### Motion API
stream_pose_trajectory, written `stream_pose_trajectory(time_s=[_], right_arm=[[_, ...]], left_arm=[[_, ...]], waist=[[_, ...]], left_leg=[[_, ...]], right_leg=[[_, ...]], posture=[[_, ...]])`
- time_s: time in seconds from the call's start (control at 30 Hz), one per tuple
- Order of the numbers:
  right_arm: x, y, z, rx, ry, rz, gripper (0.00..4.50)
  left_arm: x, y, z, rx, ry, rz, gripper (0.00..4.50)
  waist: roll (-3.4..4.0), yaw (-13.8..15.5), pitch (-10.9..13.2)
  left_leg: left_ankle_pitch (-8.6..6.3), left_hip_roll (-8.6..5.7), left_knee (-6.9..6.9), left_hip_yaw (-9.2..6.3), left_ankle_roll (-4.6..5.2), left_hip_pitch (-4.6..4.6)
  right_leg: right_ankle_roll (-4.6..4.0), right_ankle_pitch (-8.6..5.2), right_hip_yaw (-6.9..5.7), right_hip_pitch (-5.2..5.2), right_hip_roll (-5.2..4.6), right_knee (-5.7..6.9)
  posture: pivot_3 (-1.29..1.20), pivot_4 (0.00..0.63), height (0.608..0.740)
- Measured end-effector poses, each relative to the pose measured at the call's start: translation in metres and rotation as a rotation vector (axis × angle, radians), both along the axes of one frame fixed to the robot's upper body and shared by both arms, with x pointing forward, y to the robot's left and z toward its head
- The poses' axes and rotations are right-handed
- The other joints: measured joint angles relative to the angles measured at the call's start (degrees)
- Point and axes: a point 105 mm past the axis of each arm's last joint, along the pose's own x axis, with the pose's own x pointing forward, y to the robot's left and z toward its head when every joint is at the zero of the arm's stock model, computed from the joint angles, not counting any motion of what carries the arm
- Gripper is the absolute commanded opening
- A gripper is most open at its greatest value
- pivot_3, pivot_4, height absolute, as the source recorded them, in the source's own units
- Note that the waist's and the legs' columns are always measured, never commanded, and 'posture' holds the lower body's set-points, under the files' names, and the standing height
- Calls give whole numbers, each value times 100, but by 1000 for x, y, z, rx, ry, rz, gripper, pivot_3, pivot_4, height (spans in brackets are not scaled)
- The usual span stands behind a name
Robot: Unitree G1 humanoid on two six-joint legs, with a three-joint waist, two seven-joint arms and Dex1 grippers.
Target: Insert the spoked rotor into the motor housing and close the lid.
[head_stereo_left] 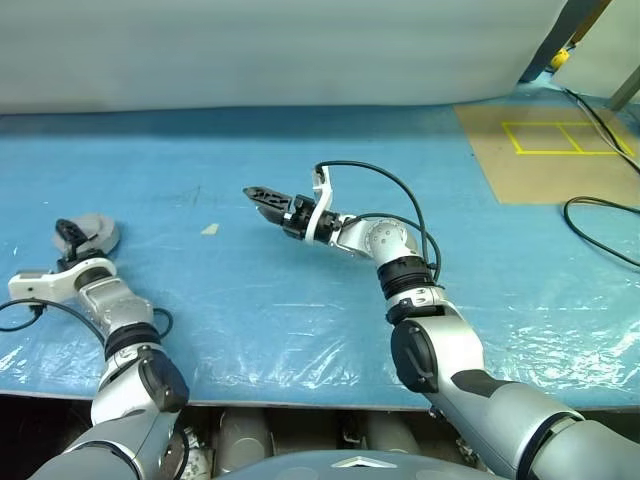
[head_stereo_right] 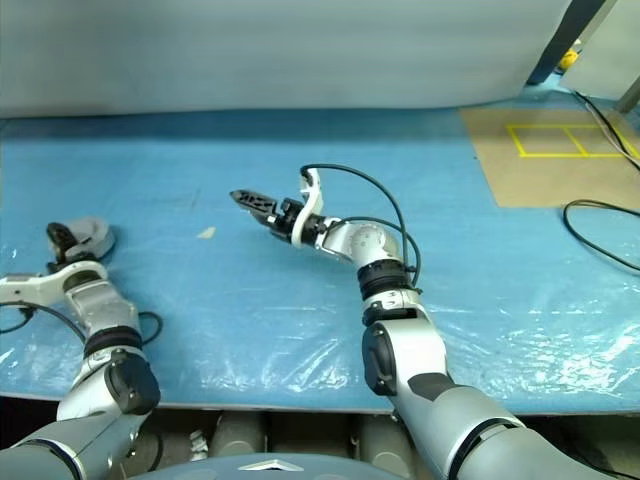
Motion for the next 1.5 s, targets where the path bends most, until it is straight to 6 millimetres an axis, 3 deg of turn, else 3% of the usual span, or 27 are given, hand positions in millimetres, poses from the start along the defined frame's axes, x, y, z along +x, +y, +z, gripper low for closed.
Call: stream_pose_trajectory(time_s=[0.2, 0.3, 0.53, 0.67, 0.87, 1.03, 1.23, 1.5], right_arm=[[-1, 4, -17, -141, -109, -13, 4184], [0, 5, -19, -179, -182, -26, 4184], [-2, 4, -25, -269, -398, -62, 4184], [-1, -3, -19, -312, -575, -109, 4184], [4, -30, -5, -362, -760, -164, 4184], [6, -52, -16, -448, -819, -184, 4342], [3, -72, -21, -497, -878, -186, 4342], [-1, -84, -28, -571, -918, -182, 4342]], left_arm=[[-34, 6, 0, 83, 57, 71, 4483], [-41, 3, 11, 167, 63, 46, 4483], [-36, -32, 39, 424, 82, -160, 4483], [-34, -65, 50, 616, 98, -338, 4483], [-30, -111, 66, 862, 88, -574, 4483], [-27, -144, 72, 1028, 80, -750, 4498], [-26, -163, 73, 1162, 81, -896, 4498], [-22, -181, 66, 1235, 84, -1005, 4498]], waist=[[-3, 46, 1], [-6, 59, 1], [-10, 37, 3], [-13, 25, 5], [-13, 33, 5], [-12, 11, 6], [-11, -64, 7], [-10, -102, 7]], left_leg=[[-1, 7, 0, -3, -1, -9], [0, 9, 2, -3, 0, -9], [0, 10, 2, -2, 1, -9], [-1, 11, -2, 0, 1, -7], [-1, 9, -3, 5, 3, 1], [-1, 10, -4, 18, 3, 11], [-1, 8, -6, 23, 3, 14], [-1, 7, -6, 24, 4, 15]], right_leg=[[-1, -1, -8, -2, -1, -5], [-3, -2, -8, 0, -3, -3], [-15, -10, -6, -2, -2, -5], [-16, -11, -6, -3, -1, -9], [-27, -19, -1, 0, -2, -10], [-27, -19, 8, 0, 1, -9], [-27, -18, 11, -1, 1, -9], [-28, -19, 14, -1, 1, -9]], posture=[[0, 150, 740], [0, 150, 740], [0, 150, 740], [0, 150, 740], [0, 150, 740], [0, 150, 740], [0, 150, 740], [0, 150, 740]])
